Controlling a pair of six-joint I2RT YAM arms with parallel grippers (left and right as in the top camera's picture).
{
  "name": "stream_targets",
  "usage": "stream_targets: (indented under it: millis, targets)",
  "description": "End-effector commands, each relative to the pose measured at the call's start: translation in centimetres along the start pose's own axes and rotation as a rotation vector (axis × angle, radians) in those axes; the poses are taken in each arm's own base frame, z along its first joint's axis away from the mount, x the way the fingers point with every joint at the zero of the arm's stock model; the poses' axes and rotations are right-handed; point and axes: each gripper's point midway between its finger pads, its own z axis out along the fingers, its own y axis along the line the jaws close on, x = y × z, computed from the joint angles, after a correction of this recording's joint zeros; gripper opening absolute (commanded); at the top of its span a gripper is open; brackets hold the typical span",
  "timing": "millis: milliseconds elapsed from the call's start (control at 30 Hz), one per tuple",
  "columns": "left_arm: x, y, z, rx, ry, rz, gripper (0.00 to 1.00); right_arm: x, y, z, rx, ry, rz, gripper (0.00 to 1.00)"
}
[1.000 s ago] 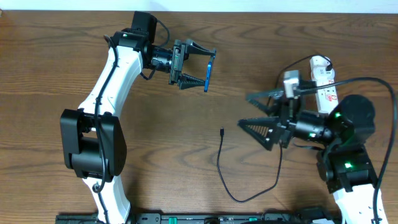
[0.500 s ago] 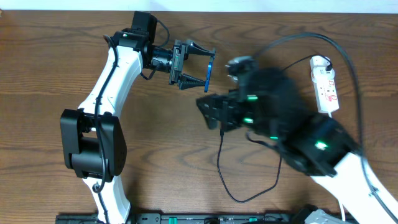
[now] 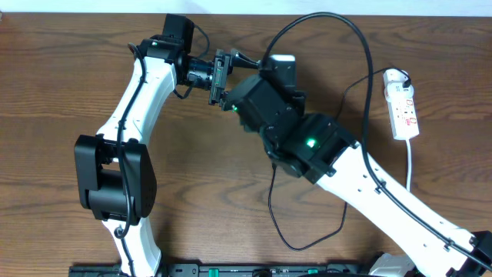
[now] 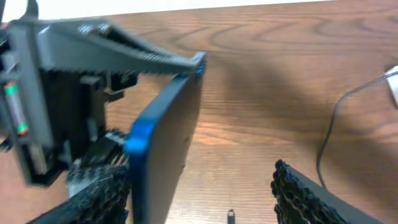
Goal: Plug charger to phone and switch on socket
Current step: 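Reach the right gripper to the phone and grasp its edge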
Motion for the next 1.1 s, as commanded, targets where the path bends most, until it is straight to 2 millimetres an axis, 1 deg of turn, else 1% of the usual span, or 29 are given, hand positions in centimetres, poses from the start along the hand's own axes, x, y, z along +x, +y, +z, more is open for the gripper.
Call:
stream_targets:
  millis: [0,33,100,233,333,400,467,700,800,967,1067]
  targets:
    - [1.5,-0.9,-0.3,0.016,0.013,0.037,0.62,-1.5,-0.1,-0.1,0.004,-0.040,0.045,0.69]
    - [1.4,-0.9,-0.3,0.015,0.011,0.037,0.62,-1.7,0.6,-0.2,-0.028,-0.041,0.049,0.69]
    - [1.4,-0.9,-0.3,0.015,0.011,0.037,0.62,-1.7,1.2,-0.1,-0.059,-0.032,0.049,0.71]
    - [1.4,-0.9,-0.3,0.015,0.011,0.037,0.62,-1.1,1.8,0.6,-0.071,-0.009,0.043,0.70]
    - [1.4,-0.9,-0.3,0.015,0.011,0.037,0.62,-0.5,1.7,1.9,-0.048,0.010,0.042,0.63]
    - [1.4,-0.9,-0.3,0.015,0.011,0.037,0.62,-0.5,1.6,2.2,-0.040,0.013,0.044,0.53]
    - [1.4,-0.9,-0.3,0.015,0.011,0.037,0.62,-0.8,1.4,2.3,-0.038,0.008,0.052,0.48]
    - [1.4,-0.9,-0.3,0.015,0.011,0.037,0.62,-0.9,1.5,2.3,-0.042,0.003,0.057,0.39]
    - [1.4,-0.9,-0.3,0.015,0.011,0.037,0.62,-0.8,1.8,2.3,-0.060,0.011,0.059,0.36]
    - [1.4,-0.9,-0.3,0.015,0.011,0.037,0.62,-0.8,2.0,2.3,-0.069,0.016,0.072,0.27]
    - [1.4,-0.9,-0.3,0.015,0.012,0.037,0.62,-0.7,2.0,2.3,-0.069,0.017,0.078,0.24]
